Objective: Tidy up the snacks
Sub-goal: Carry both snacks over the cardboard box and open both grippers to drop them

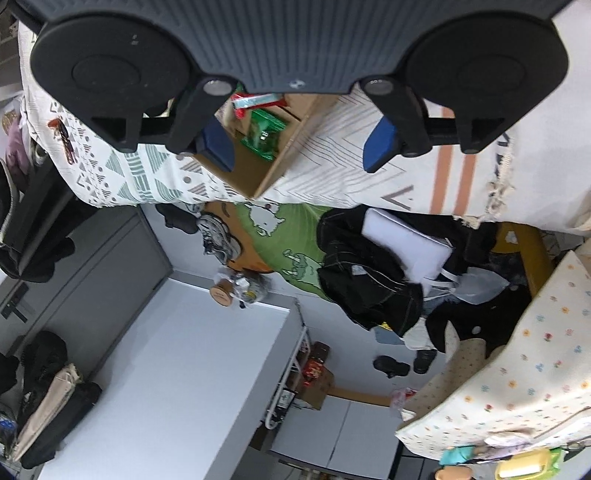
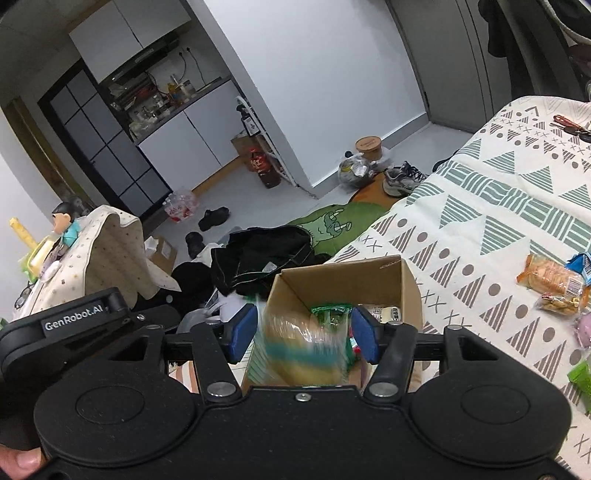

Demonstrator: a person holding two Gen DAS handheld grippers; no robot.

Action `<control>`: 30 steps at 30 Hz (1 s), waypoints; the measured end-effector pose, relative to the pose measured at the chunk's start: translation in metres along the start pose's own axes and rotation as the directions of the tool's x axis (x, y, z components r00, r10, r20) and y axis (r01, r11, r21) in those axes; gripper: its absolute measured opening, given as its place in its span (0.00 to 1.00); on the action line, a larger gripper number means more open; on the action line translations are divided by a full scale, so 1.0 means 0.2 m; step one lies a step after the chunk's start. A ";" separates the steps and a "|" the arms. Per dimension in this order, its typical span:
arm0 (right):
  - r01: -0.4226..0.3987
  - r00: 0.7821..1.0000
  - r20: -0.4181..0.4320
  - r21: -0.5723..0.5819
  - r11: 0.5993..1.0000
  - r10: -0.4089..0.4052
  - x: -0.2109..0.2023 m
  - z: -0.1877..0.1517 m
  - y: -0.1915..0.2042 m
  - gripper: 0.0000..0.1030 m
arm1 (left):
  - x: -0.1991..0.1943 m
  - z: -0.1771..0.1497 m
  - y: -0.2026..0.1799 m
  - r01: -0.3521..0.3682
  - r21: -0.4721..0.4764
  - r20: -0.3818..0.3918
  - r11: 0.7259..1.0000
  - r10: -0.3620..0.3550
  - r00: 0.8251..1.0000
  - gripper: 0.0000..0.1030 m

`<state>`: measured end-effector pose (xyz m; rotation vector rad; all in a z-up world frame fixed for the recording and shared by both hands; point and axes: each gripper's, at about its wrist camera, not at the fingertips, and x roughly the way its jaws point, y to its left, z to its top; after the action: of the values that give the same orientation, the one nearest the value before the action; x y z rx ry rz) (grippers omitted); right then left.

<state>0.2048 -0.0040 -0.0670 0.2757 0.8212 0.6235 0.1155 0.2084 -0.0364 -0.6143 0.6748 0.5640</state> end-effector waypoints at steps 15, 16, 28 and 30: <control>0.092 0.996 0.015 0.019 0.996 -0.093 -0.19 -0.03 -0.18 0.67 | -0.07 -0.11 -0.13 0.025 0.084 -0.001 0.996 -0.025 1.000 0.89; 0.101 0.995 0.018 0.019 0.995 -0.101 -0.21 -0.03 -0.20 0.70 | -0.08 -0.12 -0.15 0.029 0.092 -0.001 0.995 -0.029 1.000 0.89; 0.203 0.977 0.059 0.047 0.978 -0.206 -0.40 -0.06 -0.40 0.91 | -0.13 -0.24 -0.30 0.057 0.146 -0.017 0.988 -0.055 0.998 0.90; 0.218 0.973 0.059 0.049 0.975 -0.221 -0.43 -0.07 -0.44 0.91 | -0.14 -0.27 -0.33 0.068 0.154 -0.022 0.986 -0.066 0.998 0.90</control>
<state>0.1861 -0.1265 -0.0655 0.2378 0.7907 0.3883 0.1189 0.1195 -0.0282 -0.4952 0.7039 0.4397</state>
